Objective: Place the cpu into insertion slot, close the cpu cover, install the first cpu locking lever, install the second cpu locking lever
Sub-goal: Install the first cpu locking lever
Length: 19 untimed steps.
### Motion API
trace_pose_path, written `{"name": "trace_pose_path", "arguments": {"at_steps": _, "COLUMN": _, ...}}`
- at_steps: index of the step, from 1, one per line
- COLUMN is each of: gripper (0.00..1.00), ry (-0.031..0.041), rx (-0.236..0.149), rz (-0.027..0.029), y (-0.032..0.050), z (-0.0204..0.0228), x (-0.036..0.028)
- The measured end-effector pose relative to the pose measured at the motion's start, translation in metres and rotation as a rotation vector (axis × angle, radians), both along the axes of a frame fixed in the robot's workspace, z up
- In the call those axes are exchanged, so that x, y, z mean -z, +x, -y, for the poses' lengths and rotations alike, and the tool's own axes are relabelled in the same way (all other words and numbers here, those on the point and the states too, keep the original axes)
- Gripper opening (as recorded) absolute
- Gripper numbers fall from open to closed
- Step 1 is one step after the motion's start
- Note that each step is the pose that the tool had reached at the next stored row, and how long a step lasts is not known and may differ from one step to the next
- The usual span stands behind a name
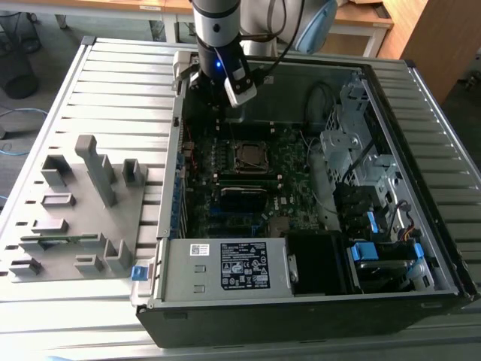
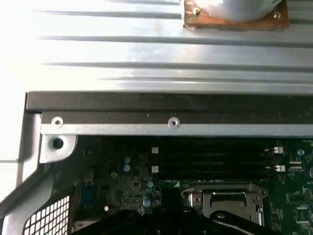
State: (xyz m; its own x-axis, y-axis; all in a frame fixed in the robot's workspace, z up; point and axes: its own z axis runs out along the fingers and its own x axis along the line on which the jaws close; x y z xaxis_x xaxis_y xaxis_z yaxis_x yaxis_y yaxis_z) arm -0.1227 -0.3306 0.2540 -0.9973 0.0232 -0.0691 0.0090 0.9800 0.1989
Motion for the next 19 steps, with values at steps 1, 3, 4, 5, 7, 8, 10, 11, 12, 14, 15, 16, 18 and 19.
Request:
{"name": "trace_pose_path", "arguments": {"at_steps": 1, "gripper": 0.1, "ry": 0.0169, "rx": 0.0, "rz": 0.0019, "y": -0.0001, "z": 0.0, "x": 0.0}}
{"name": "trace_pose_path", "arguments": {"at_steps": 3, "gripper": 0.1, "ry": 0.0271, "rx": 0.0, "rz": 0.003, "y": -0.0001, "z": 0.0, "x": 0.0}}
{"name": "trace_pose_path", "arguments": {"at_steps": 4, "gripper": 0.1, "ry": 0.0274, "rx": 0.0, "rz": 0.003, "y": -0.0001, "z": -0.0001, "x": 0.0}}
{"name": "trace_pose_path", "arguments": {"at_steps": 5, "gripper": 0.1, "ry": 0.0277, "rx": 0.0, "rz": 0.003, "y": -0.0001, "z": -0.0001, "x": 0.0}}
{"name": "trace_pose_path", "arguments": {"at_steps": 7, "gripper": 0.1, "ry": 0.0277, "rx": 0.0, "rz": 0.0029, "y": 0.0004, "z": 0.0, "x": -0.0001}}
{"name": "trace_pose_path", "arguments": {"at_steps": 8, "gripper": 0.1, "ry": 0.0276, "rx": 0.0, "rz": 0.003, "y": 0.0013, "z": 0.0, "x": -0.0001}}
{"name": "trace_pose_path", "arguments": {"at_steps": 10, "gripper": 0.1, "ry": 0.0277, "rx": 0.0, "rz": 0.003, "y": 0.0038, "z": 0.0, "x": 0.0}}
{"name": "trace_pose_path", "arguments": {"at_steps": 11, "gripper": 0.1, "ry": 0.0277, "rx": 0.0, "rz": 0.0029, "y": 0.0054, "z": 0.0, "x": 0.0}}
{"name": "trace_pose_path", "arguments": {"at_steps": 12, "gripper": 0.1, "ry": 0.0277, "rx": 0.0, "rz": 0.0029, "y": 0.0072, "z": 0.0, "x": 0.0}}
{"name": "trace_pose_path", "arguments": {"at_steps": 14, "gripper": 0.1, "ry": 0.0277, "rx": 0.0, "rz": 0.0028, "y": 0.0115, "z": 0.0, "x": 0.0}}
{"name": "trace_pose_path", "arguments": {"at_steps": 15, "gripper": 0.1, "ry": 0.0277, "rx": 0.0, "rz": 0.0026, "y": 0.014, "z": 0.0, "x": 0.0}}
{"name": "trace_pose_path", "arguments": {"at_steps": 16, "gripper": 0.1, "ry": 0.0277, "rx": 0.0, "rz": 0.0023, "y": 0.0163, "z": 0.0, "x": -0.0001}}
{"name": "trace_pose_path", "arguments": {"at_steps": 18, "gripper": 0.1, "ry": 0.0277, "rx": 0.0, "rz": 0.002, "y": 0.021, "z": 0.0, "x": 0.0}}
{"name": "trace_pose_path", "arguments": {"at_steps": 19, "gripper": 0.1, "ry": 0.0277, "rx": 0.0, "rz": 0.0017, "y": 0.0235, "z": 0.0, "x": 0.0}}
